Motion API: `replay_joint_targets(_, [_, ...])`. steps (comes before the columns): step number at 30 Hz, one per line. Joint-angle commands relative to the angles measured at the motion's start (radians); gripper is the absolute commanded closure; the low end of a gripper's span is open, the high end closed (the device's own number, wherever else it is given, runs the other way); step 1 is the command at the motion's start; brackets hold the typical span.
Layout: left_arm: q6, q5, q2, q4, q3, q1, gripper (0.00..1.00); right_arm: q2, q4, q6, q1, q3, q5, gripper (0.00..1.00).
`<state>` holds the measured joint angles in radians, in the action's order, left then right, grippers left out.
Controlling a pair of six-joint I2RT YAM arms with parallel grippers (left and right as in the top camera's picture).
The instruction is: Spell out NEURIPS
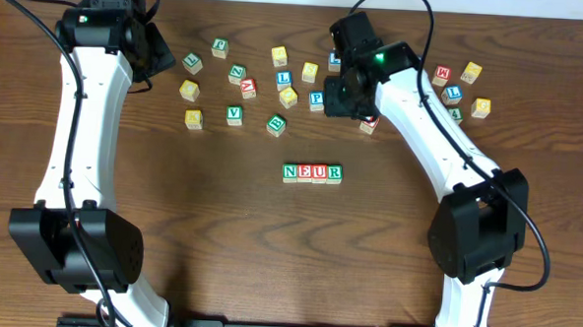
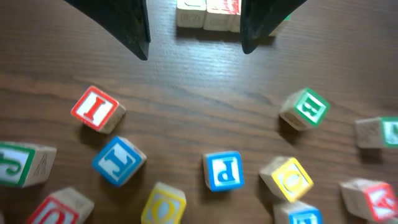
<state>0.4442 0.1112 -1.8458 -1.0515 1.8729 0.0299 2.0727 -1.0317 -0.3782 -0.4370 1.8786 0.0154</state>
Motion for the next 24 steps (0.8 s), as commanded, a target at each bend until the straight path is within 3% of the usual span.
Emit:
replay_joint_targets(1, [-0.006, 0.013, -0.013, -0.006, -0.004, 0.002, 0.41, -0.014, -0.006, -0.002, 0.003, 0.053, 0.007, 0.57])
replay_joint_targets(24, [-0.006, 0.013, -0.013, 0.007, -0.004, 0.002, 0.41, -0.013, -0.023, 0.000, 0.034, 0.230, 0.020, 0.53])
